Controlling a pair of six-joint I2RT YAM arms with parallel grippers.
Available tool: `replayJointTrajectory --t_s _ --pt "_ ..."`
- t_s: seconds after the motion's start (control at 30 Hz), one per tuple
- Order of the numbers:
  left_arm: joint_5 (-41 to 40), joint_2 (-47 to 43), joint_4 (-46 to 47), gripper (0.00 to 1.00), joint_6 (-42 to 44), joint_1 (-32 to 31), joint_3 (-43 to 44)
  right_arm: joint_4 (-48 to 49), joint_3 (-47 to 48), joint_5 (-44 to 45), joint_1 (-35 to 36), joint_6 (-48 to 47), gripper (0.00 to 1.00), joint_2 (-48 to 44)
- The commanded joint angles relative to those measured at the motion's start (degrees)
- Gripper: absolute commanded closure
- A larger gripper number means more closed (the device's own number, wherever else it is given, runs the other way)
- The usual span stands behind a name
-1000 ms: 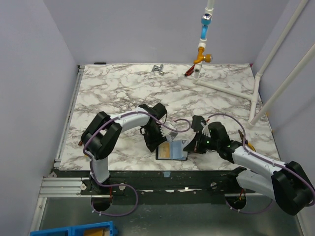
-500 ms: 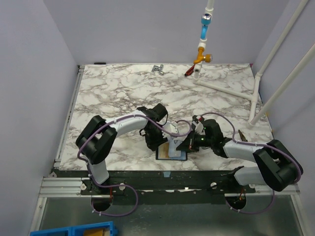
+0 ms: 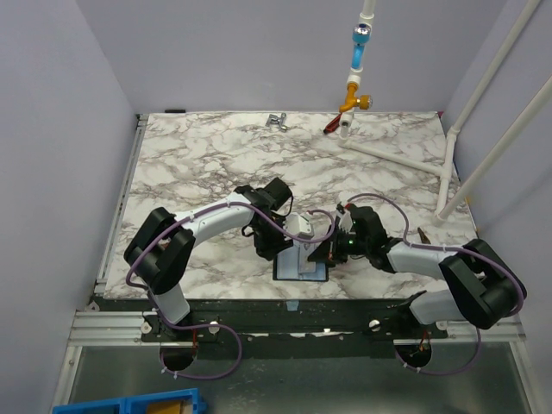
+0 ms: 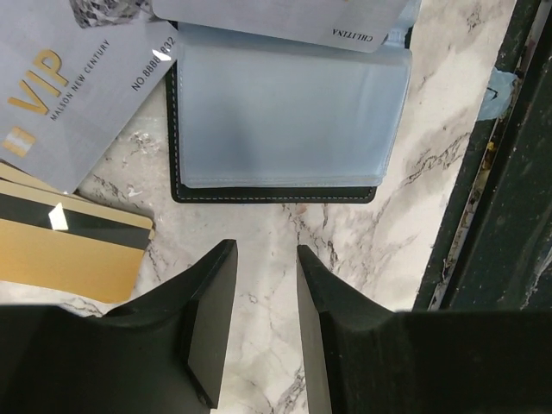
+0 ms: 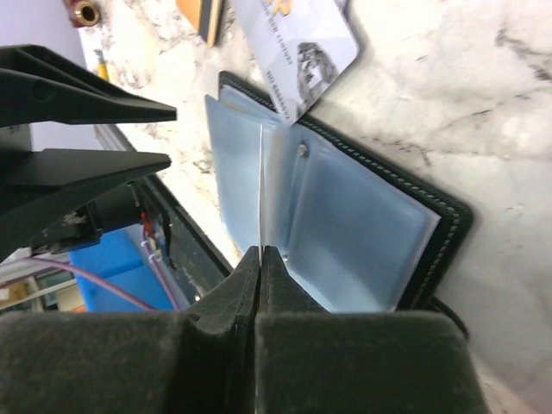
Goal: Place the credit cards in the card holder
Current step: Insert the credit card into the card holder.
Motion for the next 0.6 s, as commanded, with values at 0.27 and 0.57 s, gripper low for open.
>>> replayJointTrajectory --t_s 0.27,0.57 --pt "-3.2 2.7 1.0 0.64 3.9 -1.8 3.4 -2.8 2.6 4.9 0.4 -4.5 0.99 2.0" --pt "-10.7 4.7 4.1 0.65 6.4 -4.3 -0.3 1.0 1.2 2.8 0.4 -2.6 0.99 3.0"
